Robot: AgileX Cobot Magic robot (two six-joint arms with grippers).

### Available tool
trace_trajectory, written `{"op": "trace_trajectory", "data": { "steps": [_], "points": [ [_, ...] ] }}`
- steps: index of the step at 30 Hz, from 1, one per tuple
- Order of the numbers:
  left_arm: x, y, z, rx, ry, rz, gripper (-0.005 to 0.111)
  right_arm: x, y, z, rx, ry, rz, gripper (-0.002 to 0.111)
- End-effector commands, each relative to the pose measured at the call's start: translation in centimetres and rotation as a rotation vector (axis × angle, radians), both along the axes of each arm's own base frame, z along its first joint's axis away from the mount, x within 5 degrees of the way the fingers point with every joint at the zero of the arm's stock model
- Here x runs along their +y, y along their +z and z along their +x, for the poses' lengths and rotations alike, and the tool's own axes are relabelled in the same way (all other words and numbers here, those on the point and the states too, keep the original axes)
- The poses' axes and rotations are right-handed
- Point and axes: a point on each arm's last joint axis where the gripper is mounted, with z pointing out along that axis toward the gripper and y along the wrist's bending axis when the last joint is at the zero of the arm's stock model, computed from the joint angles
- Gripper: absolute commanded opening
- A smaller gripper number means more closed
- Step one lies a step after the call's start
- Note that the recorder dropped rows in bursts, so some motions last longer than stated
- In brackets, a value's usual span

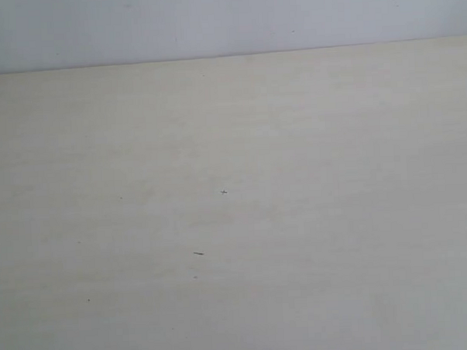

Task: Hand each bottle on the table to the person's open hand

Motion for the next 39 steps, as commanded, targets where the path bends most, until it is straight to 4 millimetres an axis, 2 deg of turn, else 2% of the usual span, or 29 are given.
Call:
{"op": "trace_trajectory", "data": {
  "steps": [1,6,17,21,33,39],
  "points": [
    [-1.1,-2.9,0.2,-0.094,0.006,-0.094,0.000,0.0,-0.2,0.0,0.003,0.003,0.000,0.000],
    [-0.9,-7.2,0.4,-0.109,0.139,-0.098,0.000,0.0,-0.2,0.0,0.004,0.002,0.000,0.000],
    [1.2,-15.3,0.9,0.062,0.523,-0.241,0.000,0.0,-0.2,0.0,0.004,0.002,0.000,0.000],
    [1.6,-15.5,0.9,0.080,0.593,-0.269,0.000,0.0,-0.2,0.0,0.005,0.003,0.002,0.000],
    [1.5,-15.3,0.9,0.070,0.584,-0.272,0.000,0.1,-0.2,0.0,0.012,0.011,0.016,0.000],
    [1.4,-15.5,0.9,0.051,0.569,-0.168,0.000,0.1,-0.2,0.0,0.012,0.011,0.016,0.000]
  ]
}}
